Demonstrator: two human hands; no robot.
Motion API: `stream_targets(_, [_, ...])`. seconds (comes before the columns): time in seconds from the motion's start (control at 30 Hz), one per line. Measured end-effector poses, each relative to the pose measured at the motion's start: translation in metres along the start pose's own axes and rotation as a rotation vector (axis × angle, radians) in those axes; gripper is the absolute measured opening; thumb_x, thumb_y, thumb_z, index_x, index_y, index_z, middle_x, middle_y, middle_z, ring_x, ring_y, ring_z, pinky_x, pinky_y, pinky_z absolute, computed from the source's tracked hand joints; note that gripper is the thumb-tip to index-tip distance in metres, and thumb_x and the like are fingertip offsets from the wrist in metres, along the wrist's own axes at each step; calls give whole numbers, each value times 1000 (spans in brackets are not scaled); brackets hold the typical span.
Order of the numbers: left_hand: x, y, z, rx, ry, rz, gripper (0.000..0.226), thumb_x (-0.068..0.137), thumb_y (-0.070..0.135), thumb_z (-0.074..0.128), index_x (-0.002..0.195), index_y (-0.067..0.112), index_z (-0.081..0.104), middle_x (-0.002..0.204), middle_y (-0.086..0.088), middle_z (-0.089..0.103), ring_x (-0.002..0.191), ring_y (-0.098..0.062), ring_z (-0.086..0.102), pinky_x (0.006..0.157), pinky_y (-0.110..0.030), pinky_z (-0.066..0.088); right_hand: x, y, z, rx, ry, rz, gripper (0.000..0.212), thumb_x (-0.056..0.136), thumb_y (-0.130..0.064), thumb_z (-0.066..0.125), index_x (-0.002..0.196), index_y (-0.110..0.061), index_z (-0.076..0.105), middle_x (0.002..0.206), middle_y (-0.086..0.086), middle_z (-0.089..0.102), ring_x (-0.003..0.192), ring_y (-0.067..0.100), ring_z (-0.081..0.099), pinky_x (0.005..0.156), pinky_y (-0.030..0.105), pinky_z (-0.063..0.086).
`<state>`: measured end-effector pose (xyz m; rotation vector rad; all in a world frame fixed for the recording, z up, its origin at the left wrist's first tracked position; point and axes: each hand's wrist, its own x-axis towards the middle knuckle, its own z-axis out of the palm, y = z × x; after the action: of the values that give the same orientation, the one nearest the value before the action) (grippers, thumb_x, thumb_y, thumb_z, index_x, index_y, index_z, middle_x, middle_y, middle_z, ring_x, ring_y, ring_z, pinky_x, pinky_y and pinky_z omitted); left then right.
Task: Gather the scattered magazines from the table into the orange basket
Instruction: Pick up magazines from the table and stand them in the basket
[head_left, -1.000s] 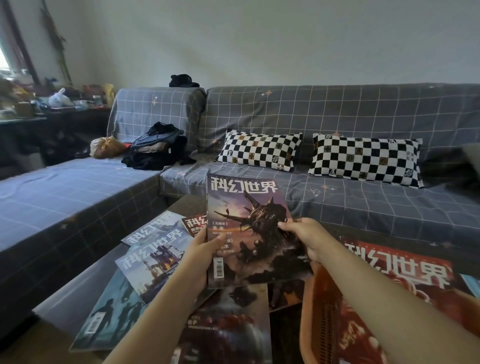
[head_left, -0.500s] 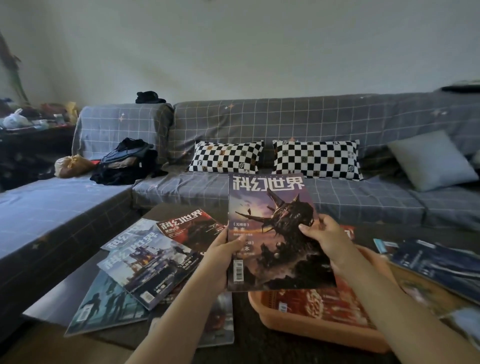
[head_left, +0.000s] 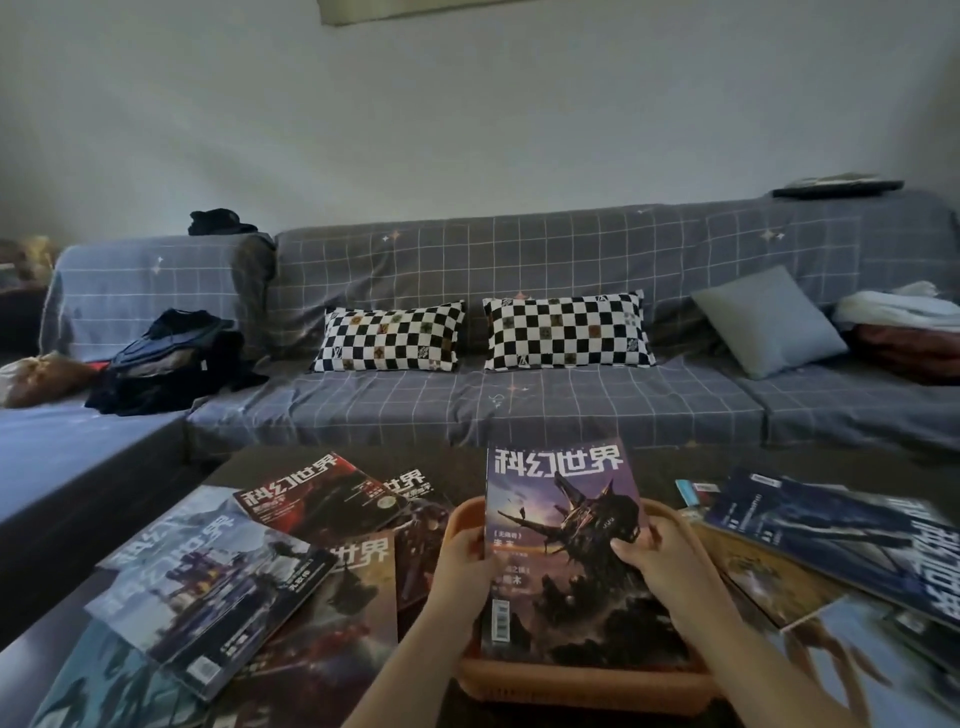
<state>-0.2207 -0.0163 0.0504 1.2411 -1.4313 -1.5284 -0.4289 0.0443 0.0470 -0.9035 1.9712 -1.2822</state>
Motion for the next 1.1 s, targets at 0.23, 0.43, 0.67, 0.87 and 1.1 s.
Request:
stream_targets(0.23, [7,-11,8,387,150,68,16,91,23,56,91,33,69,74,12,74,64,-7,71,59,-22,59,5,9,13,-233,135,-7,28,83,-21,67,108,-12,57,95,0,61,67,4,48,58,17,34])
stream_targets(0.43, [7,-15,15,600,204,151,16,91,17,57,93,30,66,77,6,70,60,-4,65,46,-12,40,-2,18,4,-303,70,-99,30,87,-19,60,115,-7,55,90,0,56,79,14,51,63,23,37])
stream_targets(0.67, [8,-18,20,718,241,134,9,94,22,54,97,24,63,97,3,66,77,-10,67,74,-27,58,-7,14,4,-411,102,-33,25,85,-23,63,106,-12,59,105,6,62,91,19,58,84,31,45])
stream_targets(0.87, [5,-14,19,754,230,77,11,96,26,53,92,24,63,78,6,68,64,-4,64,51,-14,45,-8,11,4,-437,8,-6,12,90,-25,56,100,-18,56,94,-3,62,83,11,54,78,25,41])
stream_targets(1.1, [3,-9,17,530,77,57,12,95,24,54,96,31,63,71,9,68,48,6,59,37,-4,35,-5,9,4,-299,-7,93,5,91,-24,55,89,-20,55,80,-5,58,75,11,54,74,27,41])
